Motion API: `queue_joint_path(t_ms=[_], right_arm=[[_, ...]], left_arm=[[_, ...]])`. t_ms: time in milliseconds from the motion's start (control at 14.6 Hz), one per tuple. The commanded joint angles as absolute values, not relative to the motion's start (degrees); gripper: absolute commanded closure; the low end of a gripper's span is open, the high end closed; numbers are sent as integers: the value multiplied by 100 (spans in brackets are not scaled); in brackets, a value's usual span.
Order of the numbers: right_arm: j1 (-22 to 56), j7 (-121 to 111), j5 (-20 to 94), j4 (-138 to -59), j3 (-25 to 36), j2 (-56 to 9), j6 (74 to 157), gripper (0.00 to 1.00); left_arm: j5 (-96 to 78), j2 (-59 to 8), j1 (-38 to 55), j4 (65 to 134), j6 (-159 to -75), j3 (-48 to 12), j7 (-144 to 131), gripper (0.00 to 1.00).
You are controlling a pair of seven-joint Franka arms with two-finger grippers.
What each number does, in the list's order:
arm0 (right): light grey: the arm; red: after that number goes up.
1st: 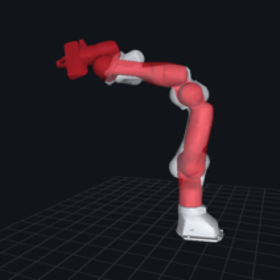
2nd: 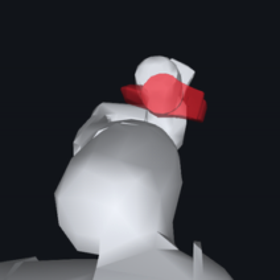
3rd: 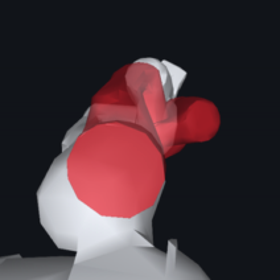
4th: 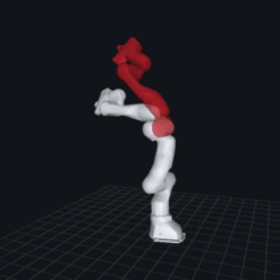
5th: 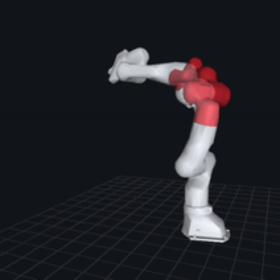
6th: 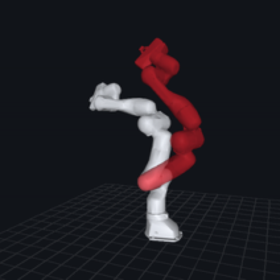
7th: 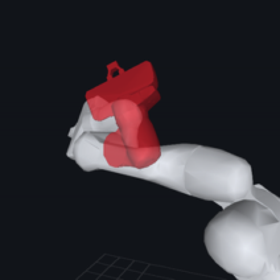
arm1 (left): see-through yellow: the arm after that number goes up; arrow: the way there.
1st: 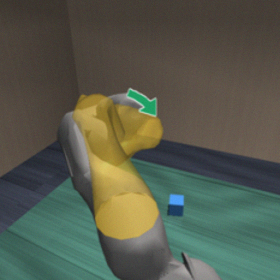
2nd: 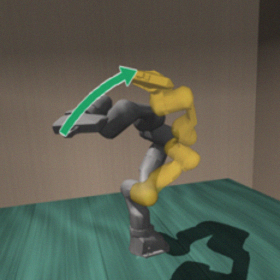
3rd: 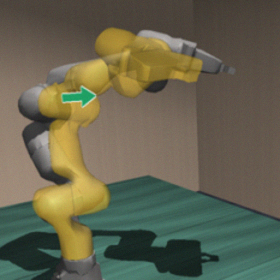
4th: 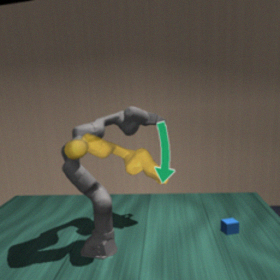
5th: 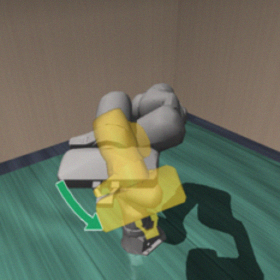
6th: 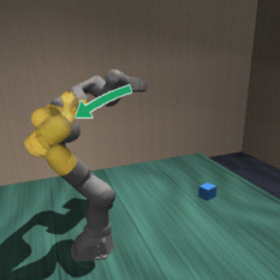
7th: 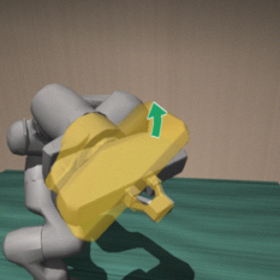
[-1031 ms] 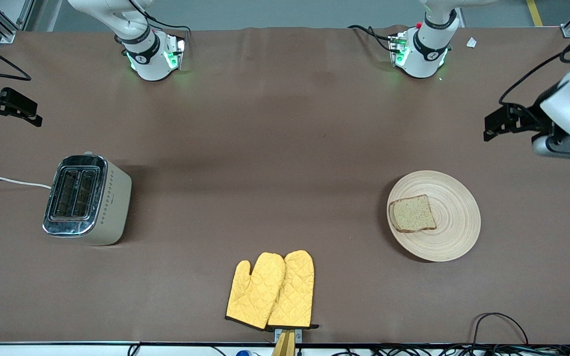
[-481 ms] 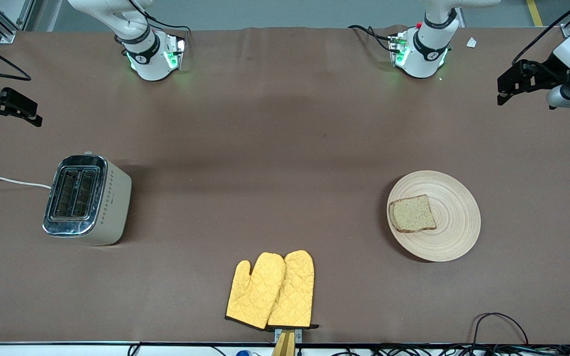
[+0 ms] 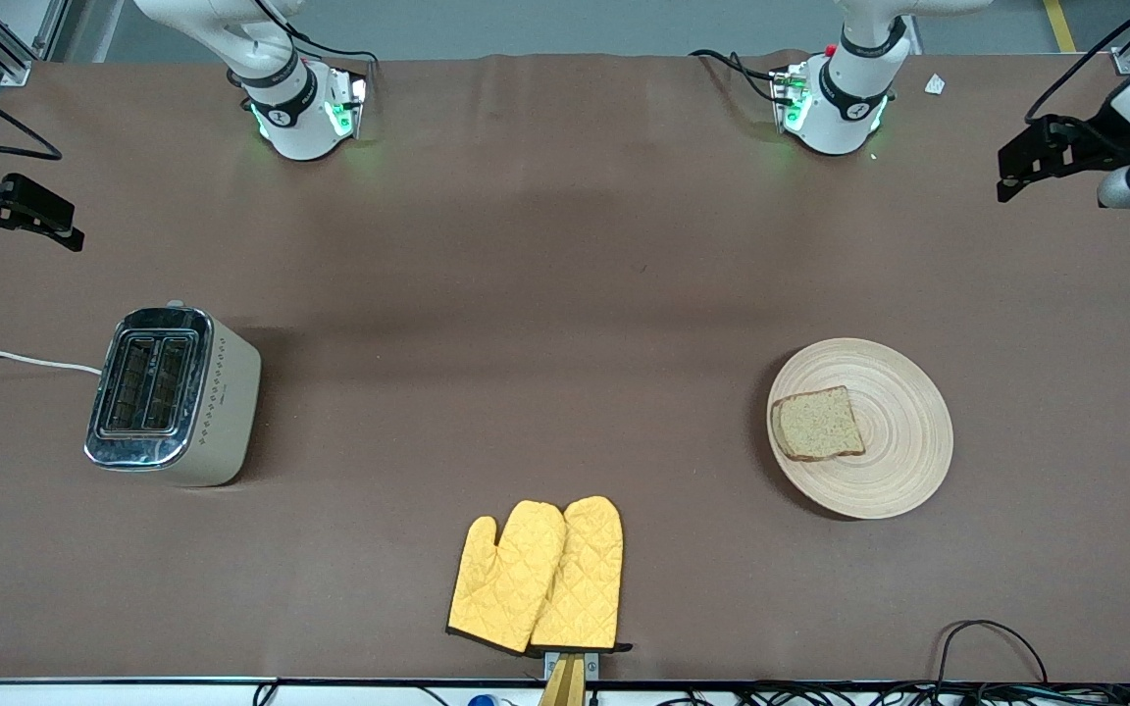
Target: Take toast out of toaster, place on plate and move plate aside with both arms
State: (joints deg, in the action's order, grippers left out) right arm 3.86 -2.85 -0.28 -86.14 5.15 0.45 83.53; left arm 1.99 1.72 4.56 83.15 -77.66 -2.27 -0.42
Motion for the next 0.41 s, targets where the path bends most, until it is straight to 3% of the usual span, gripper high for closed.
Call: queue_joint_path(t_ms=[0,344], right_arm=[[299,-290,79,-8666,475,97,8332,0],[299,-308,70,-8649,483,97,8358,0]], left_arm=[[202,404,405,8534,-7787,-211,0,0],[211,387,404,8525,-7822,-211,-79,0]])
